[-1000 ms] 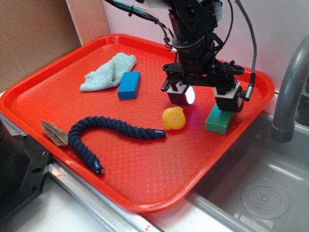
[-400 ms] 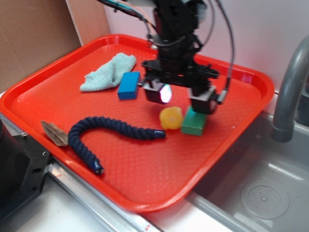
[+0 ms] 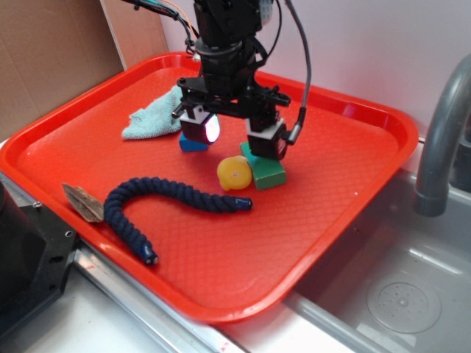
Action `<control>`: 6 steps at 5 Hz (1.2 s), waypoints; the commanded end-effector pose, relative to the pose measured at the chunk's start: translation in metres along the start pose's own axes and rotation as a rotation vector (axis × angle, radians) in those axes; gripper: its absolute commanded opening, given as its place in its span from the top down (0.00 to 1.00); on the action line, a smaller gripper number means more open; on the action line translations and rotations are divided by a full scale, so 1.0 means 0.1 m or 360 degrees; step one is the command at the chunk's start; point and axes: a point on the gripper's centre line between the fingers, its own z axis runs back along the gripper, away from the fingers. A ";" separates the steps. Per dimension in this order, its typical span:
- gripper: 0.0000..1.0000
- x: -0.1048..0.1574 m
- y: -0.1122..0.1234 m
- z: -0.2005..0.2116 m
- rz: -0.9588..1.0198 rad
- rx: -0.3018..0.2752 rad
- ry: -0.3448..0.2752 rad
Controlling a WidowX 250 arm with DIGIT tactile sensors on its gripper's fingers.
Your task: Grab the green block.
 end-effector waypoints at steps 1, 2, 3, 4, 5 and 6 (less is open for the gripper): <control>0.00 0.04 -0.20 0.46 0.0478 -0.0045 -0.0221; 0.00 0.03 -0.10 0.33 0.0877 0.0009 -0.0155; 0.00 0.09 -0.13 0.25 0.0930 0.0046 -0.0187; 0.00 0.15 -0.20 0.12 0.0866 0.0015 -0.0142; 0.00 0.17 -0.23 -0.11 0.0850 0.0032 -0.0061; 0.38 0.06 -0.27 -0.41 0.0885 0.0203 -0.0035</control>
